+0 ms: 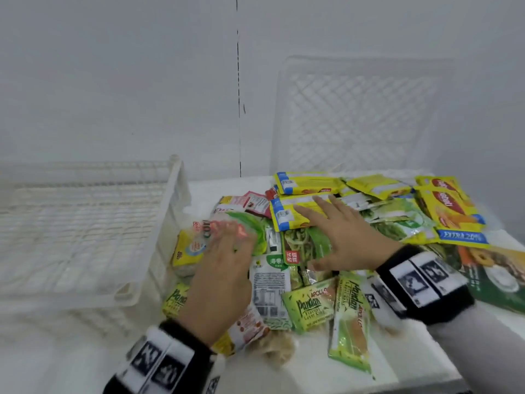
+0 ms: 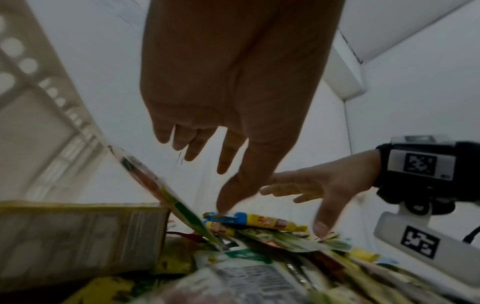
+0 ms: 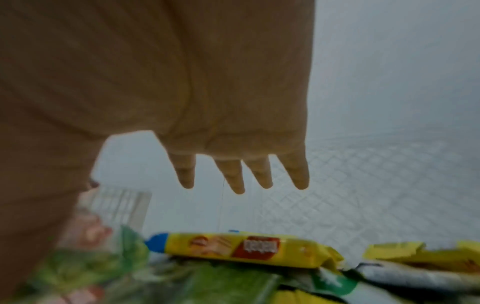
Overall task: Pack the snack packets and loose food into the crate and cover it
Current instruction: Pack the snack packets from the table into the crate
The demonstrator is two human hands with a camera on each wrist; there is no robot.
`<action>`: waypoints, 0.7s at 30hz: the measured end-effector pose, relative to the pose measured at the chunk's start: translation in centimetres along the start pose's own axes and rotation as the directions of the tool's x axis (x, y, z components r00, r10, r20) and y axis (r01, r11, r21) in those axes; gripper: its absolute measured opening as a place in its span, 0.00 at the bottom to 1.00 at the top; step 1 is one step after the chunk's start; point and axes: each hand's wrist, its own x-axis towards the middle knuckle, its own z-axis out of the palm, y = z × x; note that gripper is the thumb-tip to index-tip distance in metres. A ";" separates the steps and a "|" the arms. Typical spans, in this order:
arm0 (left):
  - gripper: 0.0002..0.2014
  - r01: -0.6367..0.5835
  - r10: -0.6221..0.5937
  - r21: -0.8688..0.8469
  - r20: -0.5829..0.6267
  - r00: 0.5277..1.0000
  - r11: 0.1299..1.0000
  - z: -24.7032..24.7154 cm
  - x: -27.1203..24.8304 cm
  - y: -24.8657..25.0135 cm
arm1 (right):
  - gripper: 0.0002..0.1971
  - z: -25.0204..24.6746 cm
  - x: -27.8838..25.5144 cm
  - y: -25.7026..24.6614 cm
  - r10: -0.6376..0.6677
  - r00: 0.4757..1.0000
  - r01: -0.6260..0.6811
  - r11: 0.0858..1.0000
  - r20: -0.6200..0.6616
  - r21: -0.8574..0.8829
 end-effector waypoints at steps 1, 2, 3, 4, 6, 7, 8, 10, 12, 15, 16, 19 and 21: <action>0.36 0.040 -0.049 0.130 0.062 0.997 0.991 0.3 0.9 0.0 | 0.59 0.0 1.0 0.6 0.003 0.998 0.003 0.996 0.063 -0.094; 0.37 0.074 -0.101 0.227 0.108 0.989 0.971 0.8 1.8 0.0 | 0.62 0.2 1.8 1.1 0.007 0.994 0.009 0.988 0.108 -0.153; 0.38 0.135 -0.186 0.320 0.136 0.973 0.938 1.0 3.3 0.4 | 0.65 -0.3 3.4 2.1 -0.035 0.990 0.062 0.978 0.139 -0.198; 0.39 0.142 -0.223 0.372 0.185 0.957 0.917 1.2 3.8 0.0 | 0.66 0.0 3.8 1.9 -0.035 0.984 0.074 0.972 0.174 -0.221; 0.40 0.176 -0.297 0.446 0.218 0.930 0.878 1.8 4.7 -0.7 | 0.66 0.2 5.1 1.6 -0.064 0.967 0.122 0.966 0.246 -0.228; 0.42 0.185 -0.319 0.470 0.224 0.921 0.863 2.2 4.9 -1.0 | 0.66 0.4 5.1 1.3 -0.059 0.961 0.125 0.964 0.272 -0.234; 0.44 0.196 -0.335 0.476 0.226 0.915 0.857 2.5 5.1 -1.3 | 0.65 0.4 5.0 1.1 -0.054 0.956 0.126 0.963 0.290 -0.236; 0.47 0.205 -0.341 0.468 0.228 0.912 0.860 2.9 5.1 -1.6 | 0.61 0.5 4.7 0.7 -0.057 0.956 0.125 0.967 0.289 -0.224; 0.49 0.179 -0.310 0.455 0.230 0.922 0.872 3.2 5.2 -2.1 | 0.55 0.6 4.2 0.2 -0.084 0.965 0.142 0.964 0.249 -0.225; 0.52 0.152 -0.277 0.440 0.236 0.931 0.885 3.4 5.2 -2.7 | 0.52 1.3 3.6 -0.9 -0.141 0.975 0.192 0.924 0.172 -0.331; 0.53 0.145 -0.272 0.446 0.235 0.933 0.883 3.4 5.3 -2.9 | 0.53 1.3 3.6 -1.0 -0.157 0.975 0.206 0.905 0.157 -0.372; 0.53 0.112 -0.244 0.480 0.221 0.944 0.870 3.5 5.3 -3.1 | 0.51 1.3 3.7 -1.4 -0.186 0.972 0.231 0.878 0.146 -0.420; 0.50 0.093 -0.219 0.501 0.198 0.955 0.860 3.7 5.4 -3.1 | 0.44 0.9 3.9 -1.5 -0.230 0.964 0.264 0.871 0.131 -0.414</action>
